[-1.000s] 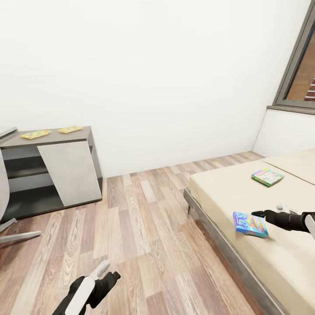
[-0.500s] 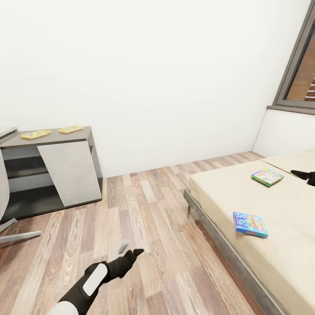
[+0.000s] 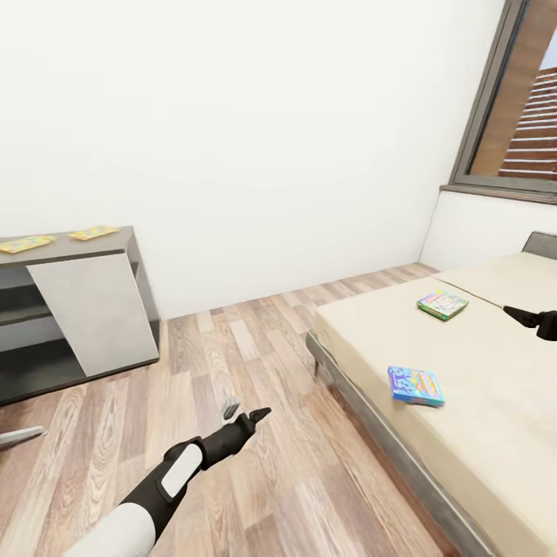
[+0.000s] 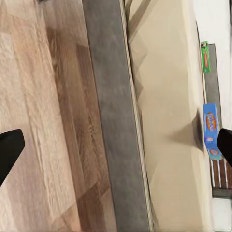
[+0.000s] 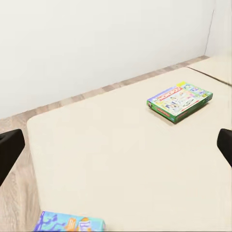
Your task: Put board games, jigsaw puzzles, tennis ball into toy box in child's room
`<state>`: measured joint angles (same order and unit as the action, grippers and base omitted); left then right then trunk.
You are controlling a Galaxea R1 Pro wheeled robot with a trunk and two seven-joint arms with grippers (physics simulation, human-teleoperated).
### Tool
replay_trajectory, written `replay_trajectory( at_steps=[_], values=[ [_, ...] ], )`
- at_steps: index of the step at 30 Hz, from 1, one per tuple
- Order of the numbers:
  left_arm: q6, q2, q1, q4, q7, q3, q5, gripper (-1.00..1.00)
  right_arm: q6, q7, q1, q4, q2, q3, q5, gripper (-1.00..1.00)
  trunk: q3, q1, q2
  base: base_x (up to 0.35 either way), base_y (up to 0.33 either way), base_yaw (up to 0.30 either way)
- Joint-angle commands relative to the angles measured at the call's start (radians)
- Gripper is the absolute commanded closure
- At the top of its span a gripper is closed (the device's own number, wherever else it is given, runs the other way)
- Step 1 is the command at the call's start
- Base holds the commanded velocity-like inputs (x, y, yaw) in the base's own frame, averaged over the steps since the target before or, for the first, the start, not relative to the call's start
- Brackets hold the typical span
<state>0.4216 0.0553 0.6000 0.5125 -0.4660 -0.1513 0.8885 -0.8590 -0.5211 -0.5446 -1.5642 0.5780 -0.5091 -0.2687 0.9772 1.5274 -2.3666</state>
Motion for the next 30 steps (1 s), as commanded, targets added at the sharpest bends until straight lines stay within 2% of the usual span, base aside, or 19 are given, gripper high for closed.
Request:
replay_trajectory(
  at_steps=[1,5,9,16,30],
  values=[
    [0.005,-0.001,0.001,-0.001,-0.007,-0.002,0.011,-1.00,-0.009,-0.004,0.007,-0.013,-0.005,-0.005,0.002,-1.00,0.001,0.000,0.000,0.000,0.000,-0.289],
    [0.001,-0.001,-0.004,-0.003,-0.017,-0.004,0.016,-1.00,-0.012,-0.004,0.016,-0.028,-0.012,-0.010,0.003,-1.00,0.001,0.000,0.000,0.000,0.000,-0.293],
    [-0.005,-0.004,-0.036,-0.003,-0.037,0.002,0.018,-1.00,-0.013,-0.005,0.019,-0.033,-0.013,-0.012,0.003,-1.00,0.001,0.000,0.000,0.000,0.000,-0.296],
    [-0.007,-0.006,-0.064,-0.003,-0.057,0.049,0.018,-1.00,-0.013,-0.005,0.020,-0.036,-0.015,-0.011,0.003,-1.00,0.001,0.000,0.000,0.008,0.018,-0.297],
    [-0.009,-0.004,-0.068,-0.005,-0.062,0.057,0.016,-1.00,-0.012,-0.005,0.020,-0.038,-0.015,-0.012,0.003,-1.00,0.001,0.000,0.000,0.156,0.186,-0.298]
  ],
)
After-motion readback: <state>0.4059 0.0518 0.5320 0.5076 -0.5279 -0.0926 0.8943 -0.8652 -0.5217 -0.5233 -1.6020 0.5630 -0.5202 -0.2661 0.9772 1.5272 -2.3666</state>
